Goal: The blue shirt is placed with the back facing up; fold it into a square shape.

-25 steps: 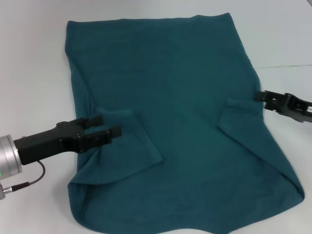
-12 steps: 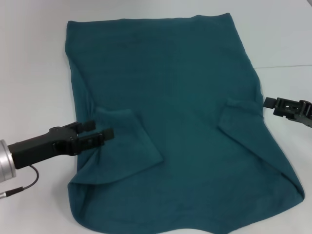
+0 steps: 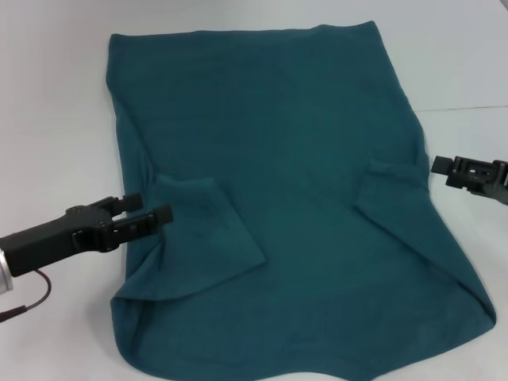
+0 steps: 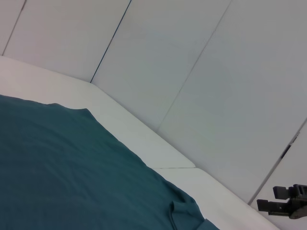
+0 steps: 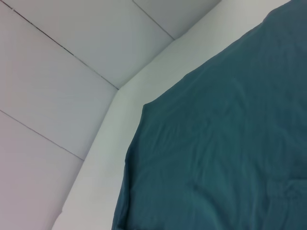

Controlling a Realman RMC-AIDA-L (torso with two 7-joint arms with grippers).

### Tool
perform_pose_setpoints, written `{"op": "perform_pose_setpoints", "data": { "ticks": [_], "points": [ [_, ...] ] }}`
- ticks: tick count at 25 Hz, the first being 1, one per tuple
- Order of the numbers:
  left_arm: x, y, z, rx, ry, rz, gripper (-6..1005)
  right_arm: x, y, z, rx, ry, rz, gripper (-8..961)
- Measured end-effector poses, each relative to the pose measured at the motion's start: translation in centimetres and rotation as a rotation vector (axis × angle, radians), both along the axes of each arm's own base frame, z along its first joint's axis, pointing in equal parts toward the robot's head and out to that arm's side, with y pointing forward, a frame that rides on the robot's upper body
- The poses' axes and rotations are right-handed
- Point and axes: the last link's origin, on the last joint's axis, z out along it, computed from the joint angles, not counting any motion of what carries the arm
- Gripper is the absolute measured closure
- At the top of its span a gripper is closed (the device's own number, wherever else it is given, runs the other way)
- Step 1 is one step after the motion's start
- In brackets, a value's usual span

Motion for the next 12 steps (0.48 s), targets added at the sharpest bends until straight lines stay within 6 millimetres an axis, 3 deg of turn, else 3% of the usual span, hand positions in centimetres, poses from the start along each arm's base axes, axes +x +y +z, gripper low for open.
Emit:
{"op": "perform_pose_setpoints", "data": {
  "ticks": [12],
  "points": [
    [-0.05,0.02,0.03,-0.017,0.004,0.01,124,0.59,-0.16,0.57,-0.025,-0.018,-0.036,253]
  ]
}}
